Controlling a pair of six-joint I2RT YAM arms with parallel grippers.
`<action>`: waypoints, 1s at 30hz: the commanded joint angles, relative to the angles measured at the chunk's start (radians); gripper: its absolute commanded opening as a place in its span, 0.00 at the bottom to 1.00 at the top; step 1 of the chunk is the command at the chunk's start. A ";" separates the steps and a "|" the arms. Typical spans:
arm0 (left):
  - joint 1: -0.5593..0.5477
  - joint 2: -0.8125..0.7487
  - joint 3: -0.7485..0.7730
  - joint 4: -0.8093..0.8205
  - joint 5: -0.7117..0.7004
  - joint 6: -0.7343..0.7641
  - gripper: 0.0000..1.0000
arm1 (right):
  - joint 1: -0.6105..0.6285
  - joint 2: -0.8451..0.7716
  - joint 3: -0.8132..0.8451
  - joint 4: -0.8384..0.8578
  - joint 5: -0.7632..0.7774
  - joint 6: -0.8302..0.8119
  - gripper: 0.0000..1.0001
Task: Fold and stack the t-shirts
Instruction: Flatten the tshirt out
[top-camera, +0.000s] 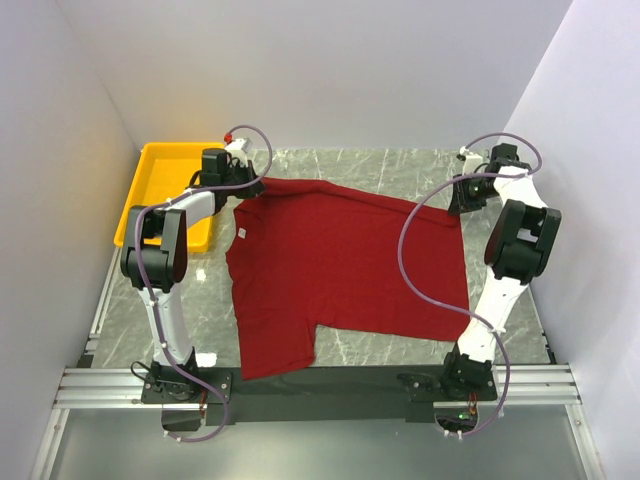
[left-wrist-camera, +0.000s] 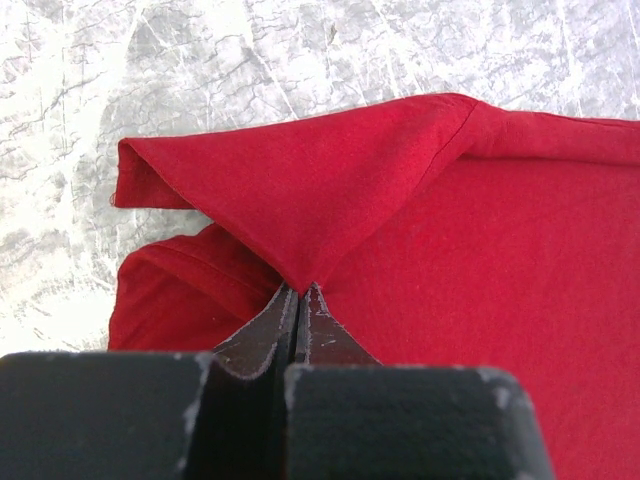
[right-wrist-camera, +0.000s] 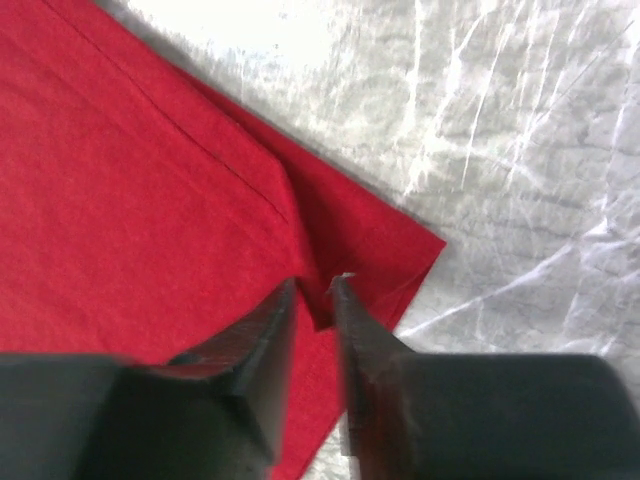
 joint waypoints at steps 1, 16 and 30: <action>-0.005 -0.019 0.021 0.026 0.024 -0.005 0.01 | 0.008 0.022 0.064 -0.018 -0.005 -0.023 0.25; 0.038 0.007 0.139 0.063 -0.012 -0.045 0.01 | -0.014 -0.249 -0.141 0.384 -0.120 -0.163 0.00; 0.055 0.085 0.237 0.024 -0.005 -0.048 0.01 | -0.014 -0.197 -0.097 0.630 -0.010 -0.132 0.00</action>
